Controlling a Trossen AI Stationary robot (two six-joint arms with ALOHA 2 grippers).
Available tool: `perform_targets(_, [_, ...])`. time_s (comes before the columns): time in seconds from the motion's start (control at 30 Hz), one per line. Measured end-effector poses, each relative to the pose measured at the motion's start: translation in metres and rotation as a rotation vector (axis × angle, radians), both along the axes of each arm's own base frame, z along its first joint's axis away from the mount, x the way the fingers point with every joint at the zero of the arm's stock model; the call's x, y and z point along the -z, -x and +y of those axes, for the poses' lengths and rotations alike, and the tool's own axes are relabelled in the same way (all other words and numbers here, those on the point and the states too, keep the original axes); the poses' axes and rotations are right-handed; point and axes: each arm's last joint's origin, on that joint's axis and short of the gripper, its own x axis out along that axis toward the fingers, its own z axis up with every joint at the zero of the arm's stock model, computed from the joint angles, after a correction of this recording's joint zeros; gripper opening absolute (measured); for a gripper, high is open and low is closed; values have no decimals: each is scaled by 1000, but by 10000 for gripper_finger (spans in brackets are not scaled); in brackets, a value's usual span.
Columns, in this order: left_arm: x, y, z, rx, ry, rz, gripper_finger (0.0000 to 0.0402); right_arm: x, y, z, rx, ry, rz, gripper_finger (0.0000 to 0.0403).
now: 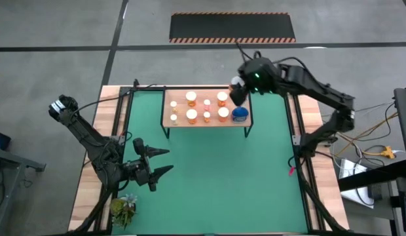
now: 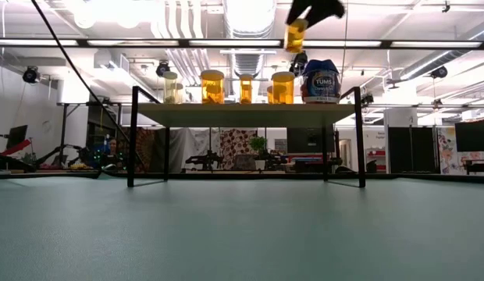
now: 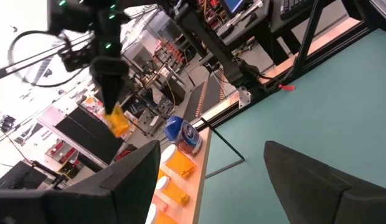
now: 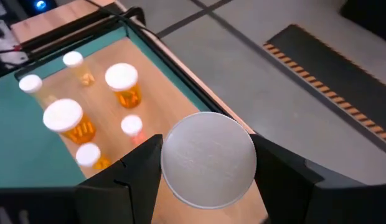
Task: Pick and place medicine bottles onto shelf by color
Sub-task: Put the big orange pill bottle on the shelf
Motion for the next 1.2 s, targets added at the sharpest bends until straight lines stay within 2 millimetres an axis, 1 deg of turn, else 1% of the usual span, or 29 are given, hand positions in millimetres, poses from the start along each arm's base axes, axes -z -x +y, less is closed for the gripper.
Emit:
perform_targets(0.1, [0,0,0,0,0,0,270,-3,-13,-20,-45,-19,6,215])
perform_targets(0.23, [0,0,0,0,0,0,270,-4,-26,-49,-73,-54,-10,215])
perform_targets(0.33, [0,0,0,0,-1,1,270,5,-35,-68,-51,-75,3,215])
perform_targets(0.43, [0,0,0,0,-1,1,270,18,-44,-80,-32,-98,32,215])
perform_targets(0.63, [0,0,0,0,-1,1,270,47,-65,-91,-43,-131,114,215])
perform_targets(0.83, [0,0,0,0,4,0,270,68,-78,-99,14,-198,129,215])
perform_targets(0.93, [0,0,0,0,5,0,270,75,-81,-100,27,-219,146,215])
perform_targets(1.03, [1,0,0,-1,10,1,270,78,-80,-100,11,-222,187,215])
perform_targets(1.2, [1,0,0,-1,12,2,270,75,-76,-97,-19,-214,212,215])
